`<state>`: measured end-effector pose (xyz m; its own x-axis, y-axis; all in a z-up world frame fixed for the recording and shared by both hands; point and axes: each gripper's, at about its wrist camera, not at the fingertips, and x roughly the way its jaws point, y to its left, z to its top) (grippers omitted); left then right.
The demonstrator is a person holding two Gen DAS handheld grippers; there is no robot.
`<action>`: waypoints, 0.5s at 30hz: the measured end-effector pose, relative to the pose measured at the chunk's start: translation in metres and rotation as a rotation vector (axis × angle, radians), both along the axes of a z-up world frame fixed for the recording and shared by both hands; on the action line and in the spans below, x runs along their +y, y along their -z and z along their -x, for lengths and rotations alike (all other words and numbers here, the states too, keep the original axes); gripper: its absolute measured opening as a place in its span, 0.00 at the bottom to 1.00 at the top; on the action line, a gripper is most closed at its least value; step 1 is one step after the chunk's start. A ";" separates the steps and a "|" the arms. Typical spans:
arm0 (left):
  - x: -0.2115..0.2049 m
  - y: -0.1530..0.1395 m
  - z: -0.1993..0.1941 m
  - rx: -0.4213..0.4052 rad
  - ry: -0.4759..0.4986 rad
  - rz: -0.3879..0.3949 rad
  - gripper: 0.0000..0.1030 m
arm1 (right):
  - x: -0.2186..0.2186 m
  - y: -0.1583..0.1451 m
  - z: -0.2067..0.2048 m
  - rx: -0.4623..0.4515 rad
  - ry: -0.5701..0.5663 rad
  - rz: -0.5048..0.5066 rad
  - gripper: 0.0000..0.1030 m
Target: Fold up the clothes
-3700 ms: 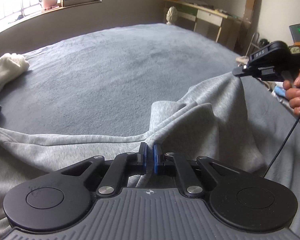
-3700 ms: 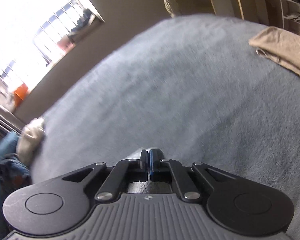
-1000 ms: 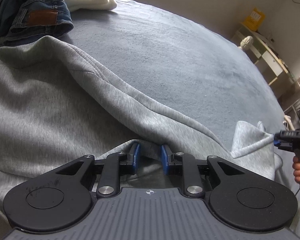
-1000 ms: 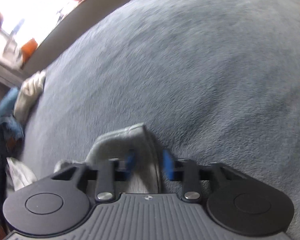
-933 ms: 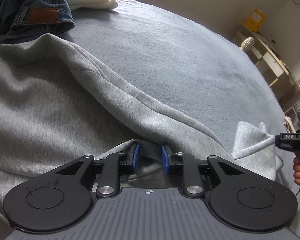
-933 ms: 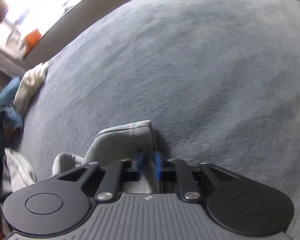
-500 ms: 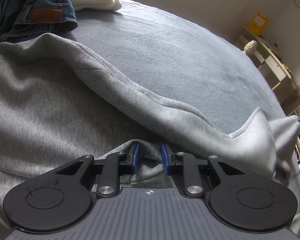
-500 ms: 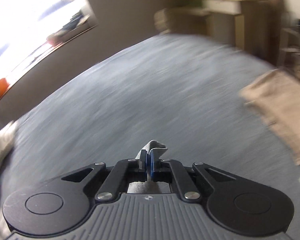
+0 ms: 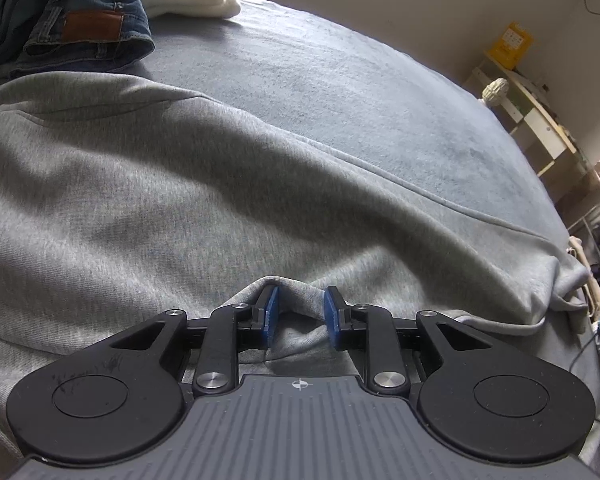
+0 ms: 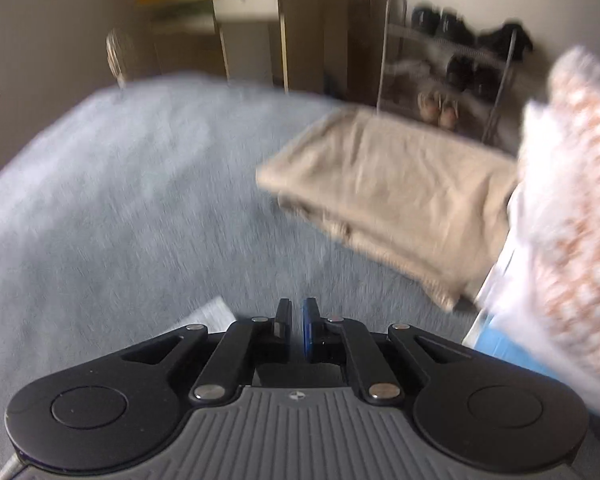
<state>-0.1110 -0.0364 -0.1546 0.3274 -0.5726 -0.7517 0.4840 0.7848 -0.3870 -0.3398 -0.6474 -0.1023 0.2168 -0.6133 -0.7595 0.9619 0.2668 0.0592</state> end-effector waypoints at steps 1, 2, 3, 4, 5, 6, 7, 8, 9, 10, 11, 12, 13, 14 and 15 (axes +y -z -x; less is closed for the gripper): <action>0.001 -0.001 0.000 -0.004 0.004 0.004 0.24 | 0.008 -0.010 -0.001 -0.025 -0.016 0.030 0.07; 0.002 -0.002 0.000 -0.009 0.006 0.011 0.24 | 0.018 -0.020 -0.006 -0.056 -0.050 0.055 0.07; 0.003 -0.003 0.000 -0.011 0.008 0.022 0.25 | 0.029 -0.028 -0.014 -0.089 -0.106 0.064 0.08; 0.004 -0.004 -0.001 -0.012 0.010 0.034 0.25 | 0.042 -0.034 -0.027 -0.113 -0.182 0.056 0.09; 0.005 -0.004 -0.002 -0.012 0.009 0.047 0.25 | 0.058 -0.038 -0.044 -0.129 -0.273 0.036 0.10; 0.006 -0.004 -0.003 -0.009 0.008 0.055 0.25 | 0.074 -0.040 -0.063 -0.143 -0.369 0.009 0.12; 0.007 -0.003 -0.003 -0.006 0.006 0.062 0.25 | 0.093 -0.039 -0.085 -0.151 -0.479 -0.035 0.14; 0.009 -0.002 -0.004 -0.002 0.004 0.069 0.25 | 0.115 -0.034 -0.109 -0.155 -0.592 -0.084 0.17; 0.010 -0.002 -0.004 0.000 0.003 0.073 0.25 | 0.140 -0.027 -0.133 -0.153 -0.709 -0.140 0.21; 0.012 -0.001 -0.004 0.003 0.002 0.076 0.25 | 0.165 -0.019 -0.157 -0.150 -0.826 -0.197 0.21; 0.013 -0.001 -0.005 0.009 0.002 0.081 0.25 | 0.189 -0.011 -0.182 -0.147 -0.943 -0.254 0.23; 0.016 -0.001 -0.005 0.018 0.007 0.085 0.25 | 0.215 -0.003 -0.205 -0.135 -1.054 -0.301 0.33; 0.018 -0.001 -0.005 0.028 0.012 0.089 0.25 | 0.243 0.005 -0.225 -0.106 -1.153 -0.323 0.37; 0.020 -0.001 -0.005 0.041 0.023 0.097 0.26 | 0.270 0.013 -0.244 -0.074 -1.245 -0.334 0.43; 0.022 -0.002 -0.005 0.051 0.037 0.106 0.27 | 0.294 0.020 -0.260 -0.037 -1.324 -0.319 0.45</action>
<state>-0.1060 -0.0139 -0.1526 0.2678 -0.6606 -0.7014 0.4891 0.7204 -0.4918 -0.0801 -0.3531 -0.1227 0.5235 0.2681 -0.8088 -0.0054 0.9502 0.3116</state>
